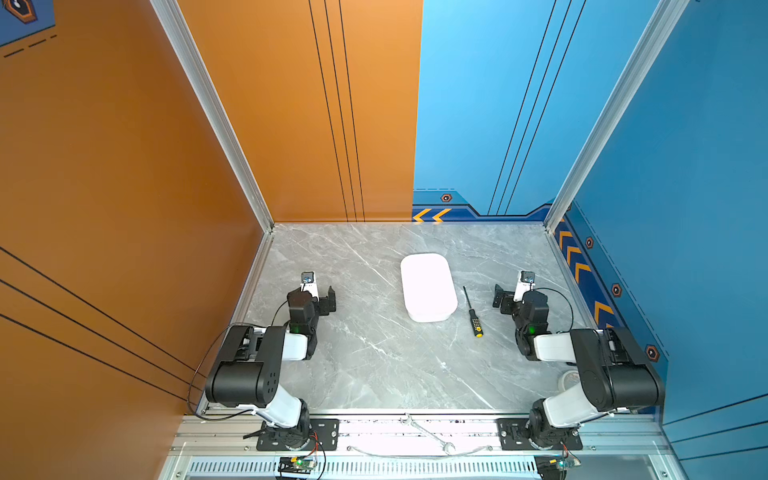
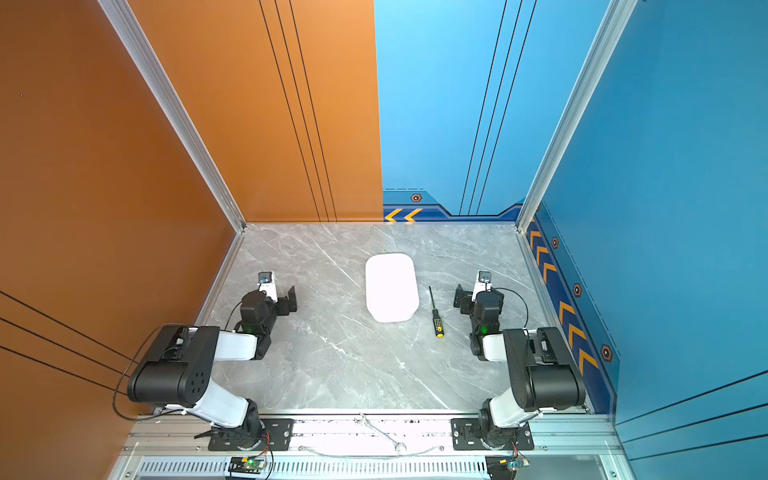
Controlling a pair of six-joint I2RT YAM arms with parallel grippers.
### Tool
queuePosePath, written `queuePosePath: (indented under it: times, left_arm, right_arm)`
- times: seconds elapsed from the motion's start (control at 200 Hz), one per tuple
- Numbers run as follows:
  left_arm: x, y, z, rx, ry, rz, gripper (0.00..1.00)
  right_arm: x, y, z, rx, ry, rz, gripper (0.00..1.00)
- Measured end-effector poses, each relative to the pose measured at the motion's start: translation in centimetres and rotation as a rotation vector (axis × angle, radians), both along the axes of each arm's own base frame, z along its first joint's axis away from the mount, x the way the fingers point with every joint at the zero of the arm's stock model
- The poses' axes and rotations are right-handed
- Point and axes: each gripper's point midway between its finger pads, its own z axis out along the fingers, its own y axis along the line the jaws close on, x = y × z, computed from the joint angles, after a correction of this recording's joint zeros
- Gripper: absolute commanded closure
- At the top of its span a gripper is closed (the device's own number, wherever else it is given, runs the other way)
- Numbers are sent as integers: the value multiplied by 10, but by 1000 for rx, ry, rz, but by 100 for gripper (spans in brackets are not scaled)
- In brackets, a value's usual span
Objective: Put the screwdriver in the bin
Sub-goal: 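Move the right gripper down over the black-and-yellow screwdriver handle while the left arm shifts slightly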
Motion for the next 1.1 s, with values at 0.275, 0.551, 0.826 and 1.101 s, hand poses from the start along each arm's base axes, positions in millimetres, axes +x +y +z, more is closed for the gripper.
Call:
queuePosePath:
  times: [0.275,0.551,0.826,1.101]
  left_arm:
    - [0,0,0,0,0,-1,2]
    - [-6,-6,23,9,-3,-28,2]
    - [4,-72,109,-82,-91,-238,2]
    - [-12,-137,67,-321,164,-440,2]
  right_arm:
    - [0,0,0,0,0,0,0]
    - [-5,13,26,-43,-41,2,0]
    - [-5,38,106,75,13,55,0]
    - [-48,107,38,238,393,230,5]
